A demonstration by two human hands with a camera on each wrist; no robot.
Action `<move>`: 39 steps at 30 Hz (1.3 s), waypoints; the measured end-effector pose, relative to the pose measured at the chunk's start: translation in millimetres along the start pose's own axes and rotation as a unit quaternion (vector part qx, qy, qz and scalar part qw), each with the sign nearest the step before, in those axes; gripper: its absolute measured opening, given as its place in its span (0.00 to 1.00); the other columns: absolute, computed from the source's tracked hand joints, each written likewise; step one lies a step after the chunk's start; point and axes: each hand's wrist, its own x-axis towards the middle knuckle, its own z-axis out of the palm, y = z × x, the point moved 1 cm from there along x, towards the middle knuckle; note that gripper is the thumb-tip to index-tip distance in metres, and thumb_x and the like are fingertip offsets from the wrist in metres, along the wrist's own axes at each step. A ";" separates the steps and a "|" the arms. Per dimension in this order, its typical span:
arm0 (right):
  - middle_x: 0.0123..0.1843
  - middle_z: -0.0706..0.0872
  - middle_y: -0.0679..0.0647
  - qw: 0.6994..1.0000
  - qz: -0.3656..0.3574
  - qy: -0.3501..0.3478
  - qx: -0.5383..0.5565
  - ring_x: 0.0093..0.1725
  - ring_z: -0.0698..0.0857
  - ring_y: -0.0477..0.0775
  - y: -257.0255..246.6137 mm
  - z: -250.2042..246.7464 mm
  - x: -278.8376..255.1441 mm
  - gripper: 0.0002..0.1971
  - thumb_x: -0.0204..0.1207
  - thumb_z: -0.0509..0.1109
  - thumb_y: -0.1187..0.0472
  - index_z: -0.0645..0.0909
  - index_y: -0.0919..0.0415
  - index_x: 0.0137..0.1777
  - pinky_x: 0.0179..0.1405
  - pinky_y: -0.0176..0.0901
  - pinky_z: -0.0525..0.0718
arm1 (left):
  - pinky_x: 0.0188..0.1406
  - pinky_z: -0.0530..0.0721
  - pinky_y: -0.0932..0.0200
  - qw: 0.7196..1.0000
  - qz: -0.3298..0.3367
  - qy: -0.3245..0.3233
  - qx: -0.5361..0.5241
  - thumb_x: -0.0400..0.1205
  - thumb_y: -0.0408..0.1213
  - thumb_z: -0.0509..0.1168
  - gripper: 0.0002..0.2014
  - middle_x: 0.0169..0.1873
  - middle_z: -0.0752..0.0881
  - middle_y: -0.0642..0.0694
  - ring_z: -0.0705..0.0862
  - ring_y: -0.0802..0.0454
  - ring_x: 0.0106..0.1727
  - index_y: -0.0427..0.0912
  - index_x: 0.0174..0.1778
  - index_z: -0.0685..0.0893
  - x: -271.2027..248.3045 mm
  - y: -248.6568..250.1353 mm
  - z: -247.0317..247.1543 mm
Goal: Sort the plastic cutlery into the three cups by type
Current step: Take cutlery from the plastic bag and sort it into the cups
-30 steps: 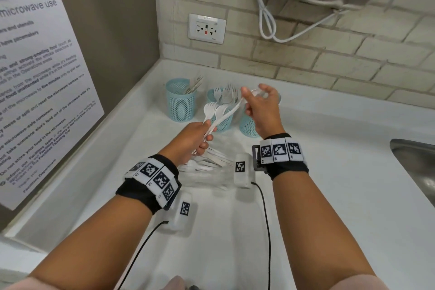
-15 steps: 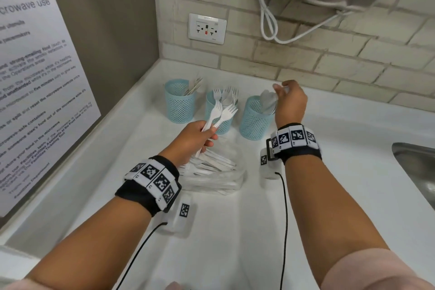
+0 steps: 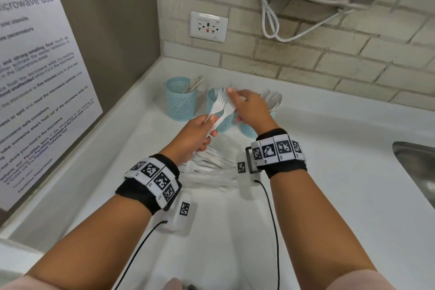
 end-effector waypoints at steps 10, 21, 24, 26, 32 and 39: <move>0.40 0.77 0.50 0.934 0.061 -0.163 0.314 0.34 0.76 0.46 9.1 10.9 -21.1 0.10 0.86 0.55 0.61 0.74 0.52 0.63 0.32 0.36 0.75 | 0.26 0.68 0.64 0.986 0.072 0.072 0.135 0.89 0.43 0.47 0.14 0.35 0.76 0.47 0.70 0.56 0.28 0.42 0.56 0.76 -4.1 -6.8 -3.9; 0.44 0.79 0.52 0.952 0.005 -0.137 0.273 0.39 0.82 0.48 2.4 19.9 -26.6 0.26 0.76 0.70 0.68 0.68 0.58 0.73 0.37 0.40 0.83 | 0.45 0.81 0.46 0.876 0.208 0.143 0.410 0.88 0.44 0.49 0.16 0.46 0.83 0.42 0.81 0.43 0.45 0.38 0.60 0.76 -9.4 -14.5 4.0; 0.50 0.82 0.54 0.954 0.012 -0.107 0.278 0.41 0.84 0.50 4.2 24.3 -26.8 0.26 0.75 0.72 0.65 0.69 0.56 0.72 0.37 0.41 0.86 | 0.39 0.76 0.53 0.904 0.172 0.150 0.362 0.88 0.44 0.48 0.17 0.39 0.81 0.44 0.80 0.44 0.41 0.37 0.56 0.77 -8.5 -14.2 -1.2; 0.52 0.83 0.58 0.967 0.017 -0.069 0.244 0.38 0.84 0.50 5.0 27.4 -26.6 0.23 0.74 0.74 0.60 0.72 0.57 0.67 0.31 0.38 0.85 | 0.37 0.75 0.55 0.913 0.161 0.151 0.343 0.88 0.45 0.48 0.18 0.39 0.81 0.44 0.80 0.45 0.40 0.36 0.55 0.78 -9.0 -13.6 -2.6; 0.38 0.82 0.53 0.972 0.010 -0.043 0.232 0.29 0.80 0.46 0.5 30.3 -24.7 0.16 0.78 0.69 0.54 0.74 0.62 0.60 0.20 0.32 0.77 | 0.47 0.80 0.55 0.928 0.171 0.102 0.313 0.83 0.44 0.63 0.19 0.50 0.85 0.43 0.83 0.46 0.49 0.38 0.66 0.75 -14.9 -16.5 5.5; 0.36 0.80 0.55 0.929 0.060 -0.114 0.347 0.27 0.76 0.46 -3.0 22.1 -25.5 0.15 0.87 0.52 0.52 0.72 0.62 0.60 0.23 0.33 0.75 | 0.31 0.72 0.62 0.957 0.162 0.067 0.231 0.86 0.41 0.57 0.10 0.32 0.77 0.52 0.74 0.57 0.30 0.42 0.59 0.76 -11.6 -14.1 0.6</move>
